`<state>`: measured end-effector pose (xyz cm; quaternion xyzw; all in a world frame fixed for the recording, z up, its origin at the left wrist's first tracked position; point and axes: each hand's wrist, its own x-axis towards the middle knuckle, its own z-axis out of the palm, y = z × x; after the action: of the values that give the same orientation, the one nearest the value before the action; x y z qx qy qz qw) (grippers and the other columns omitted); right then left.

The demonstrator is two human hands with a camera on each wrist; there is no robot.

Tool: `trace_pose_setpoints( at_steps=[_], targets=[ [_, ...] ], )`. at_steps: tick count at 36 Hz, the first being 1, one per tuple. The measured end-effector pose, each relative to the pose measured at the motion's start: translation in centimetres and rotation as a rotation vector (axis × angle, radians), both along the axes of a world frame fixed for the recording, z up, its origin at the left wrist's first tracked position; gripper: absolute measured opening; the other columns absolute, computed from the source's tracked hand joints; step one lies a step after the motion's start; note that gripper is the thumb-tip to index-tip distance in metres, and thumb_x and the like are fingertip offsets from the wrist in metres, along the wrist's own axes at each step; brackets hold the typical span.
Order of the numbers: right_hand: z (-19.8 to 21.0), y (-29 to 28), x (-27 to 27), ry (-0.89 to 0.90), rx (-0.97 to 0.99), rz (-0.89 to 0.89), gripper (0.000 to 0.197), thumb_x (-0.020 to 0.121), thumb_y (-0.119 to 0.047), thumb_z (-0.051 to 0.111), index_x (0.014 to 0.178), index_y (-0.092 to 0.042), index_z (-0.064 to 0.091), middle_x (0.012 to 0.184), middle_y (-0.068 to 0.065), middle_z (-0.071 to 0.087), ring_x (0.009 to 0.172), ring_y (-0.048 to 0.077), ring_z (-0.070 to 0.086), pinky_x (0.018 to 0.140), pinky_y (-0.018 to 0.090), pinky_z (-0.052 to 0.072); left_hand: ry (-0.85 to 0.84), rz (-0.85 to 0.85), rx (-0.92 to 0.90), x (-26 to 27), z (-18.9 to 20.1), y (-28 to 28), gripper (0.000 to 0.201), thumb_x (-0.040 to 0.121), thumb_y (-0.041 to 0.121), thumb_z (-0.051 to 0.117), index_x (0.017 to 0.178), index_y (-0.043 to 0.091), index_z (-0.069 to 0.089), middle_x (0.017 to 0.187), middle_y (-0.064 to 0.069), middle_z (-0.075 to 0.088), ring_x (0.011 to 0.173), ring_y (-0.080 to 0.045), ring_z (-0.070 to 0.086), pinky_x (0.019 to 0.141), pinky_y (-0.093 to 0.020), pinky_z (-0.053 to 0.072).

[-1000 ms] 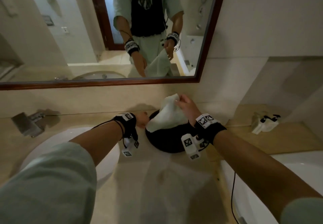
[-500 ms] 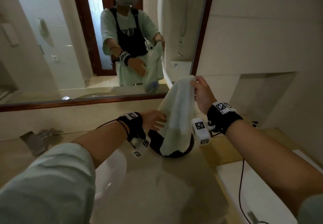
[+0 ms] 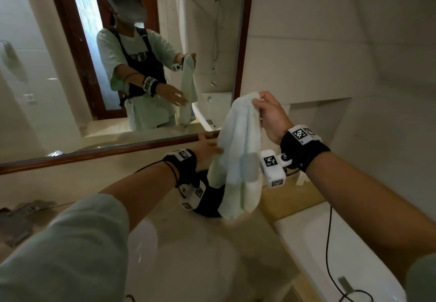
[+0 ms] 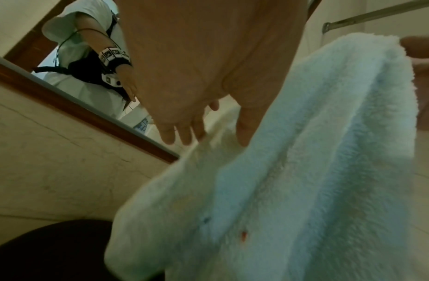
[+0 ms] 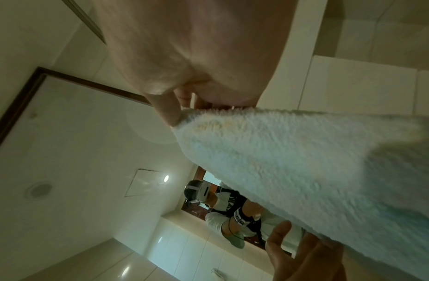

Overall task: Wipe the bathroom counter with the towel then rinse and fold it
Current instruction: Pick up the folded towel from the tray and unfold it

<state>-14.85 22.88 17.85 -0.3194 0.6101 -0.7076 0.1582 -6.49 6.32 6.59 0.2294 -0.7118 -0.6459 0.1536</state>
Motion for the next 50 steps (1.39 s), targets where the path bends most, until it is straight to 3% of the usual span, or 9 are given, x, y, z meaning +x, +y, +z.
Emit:
trace_pose_setpoints(
  at_steps=[7,13,17,21,31,38,43,47,50],
  targets=[
    [-0.6,1.4,-1.0,0.031,0.097,-0.018,0.021,0.091,-0.007,0.054,0.083,-0.026,0.051,0.088,0.002,0.059,0.077,0.018,0.056,0.066,0.031,0.044,-0.041,-0.336,0.038,-0.8,2.2,0.7,0.042,0.1,0.009,0.032,0.14,0.011,0.04,0.132,-0.005,0.053,0.121,-0.017,0.049,0.077,-0.023,0.038],
    [-2.3,2.0,-1.5,0.011,0.149,0.046,0.021,0.091,-0.004,0.057,0.084,-0.022,0.051,0.088,0.003,0.063,0.075,0.016,0.06,0.066,0.031,0.047,-0.123,-0.438,0.046,-1.9,2.4,1.7,0.025,0.097,0.005,0.043,0.12,0.008,0.052,0.083,0.01,0.066,0.074,-0.002,0.061,0.065,-0.016,0.047],
    [-3.5,2.6,-2.4,-0.022,0.196,0.06,0.022,0.09,-0.002,0.056,0.083,-0.021,0.05,0.093,0.009,0.062,0.078,0.02,0.061,0.069,0.032,0.051,-0.126,-0.461,-0.058,-1.6,2.5,2.0,0.039,0.089,0.002,0.061,0.127,0.006,0.055,0.111,-0.001,0.064,0.103,-0.016,0.06,0.092,-0.031,0.049],
    [-4.8,3.2,-3.4,-0.099,0.199,0.064,0.025,0.091,0.002,0.053,0.081,-0.022,0.048,0.084,0.004,0.059,0.071,0.015,0.056,0.056,0.023,0.049,-0.118,-0.471,-0.092,-1.7,1.9,1.4,0.031,0.085,0.0,0.066,0.114,0.004,0.058,0.11,-0.008,0.062,0.104,-0.023,0.06,0.099,-0.041,0.047],
    [-7.7,3.1,-4.1,-0.292,0.382,0.107,0.017,0.089,-0.005,0.042,0.083,-0.011,0.057,0.08,0.007,0.058,0.076,0.023,0.054,0.066,0.031,0.045,-0.039,-0.335,-0.285,-2.0,2.7,0.3,0.038,0.083,0.017,0.073,0.065,0.019,0.039,0.06,0.008,0.045,0.053,-0.005,0.044,0.05,-0.016,0.038],
    [-9.5,3.0,-4.2,-0.332,0.599,0.303,0.021,0.089,-0.007,0.057,0.108,0.003,0.061,0.091,0.014,0.072,0.08,0.025,0.069,0.084,0.041,0.052,-0.029,-0.313,-0.136,-2.2,3.7,-0.1,0.035,0.089,0.009,0.063,0.066,0.019,0.038,0.07,0.0,0.05,0.066,-0.01,0.055,0.069,-0.025,0.052],
    [-9.5,2.8,-4.1,-0.321,0.633,0.532,0.046,0.088,-0.017,0.06,0.133,-0.02,0.05,0.119,0.012,0.064,0.101,0.027,0.062,0.082,0.038,0.057,-0.046,-0.369,-0.234,-1.8,3.7,0.4,0.027,0.084,0.005,0.068,0.075,0.017,0.046,0.071,0.002,0.048,0.067,-0.011,0.051,0.07,-0.027,0.048],
    [-9.2,2.6,-3.5,-0.239,0.76,0.483,0.021,0.095,-0.016,0.055,0.115,-0.021,0.052,0.099,0.004,0.062,0.085,0.018,0.061,0.069,0.029,0.056,-0.024,-0.455,-0.373,-1.5,4.2,0.7,0.03,0.083,0.001,0.068,0.078,0.018,0.044,0.067,0.006,0.045,0.061,-0.008,0.045,0.059,-0.022,0.04],
    [-9.2,2.4,-3.5,-0.022,0.868,0.406,0.01,0.093,-0.021,0.06,0.099,-0.023,0.052,0.101,0.0,0.056,0.091,0.015,0.053,0.078,0.028,0.044,-0.015,-0.552,-0.486,-1.3,4.6,0.9,0.038,0.078,0.001,0.073,0.076,0.021,0.041,0.068,0.006,0.041,0.062,-0.01,0.039,0.057,-0.023,0.032]
  ],
)
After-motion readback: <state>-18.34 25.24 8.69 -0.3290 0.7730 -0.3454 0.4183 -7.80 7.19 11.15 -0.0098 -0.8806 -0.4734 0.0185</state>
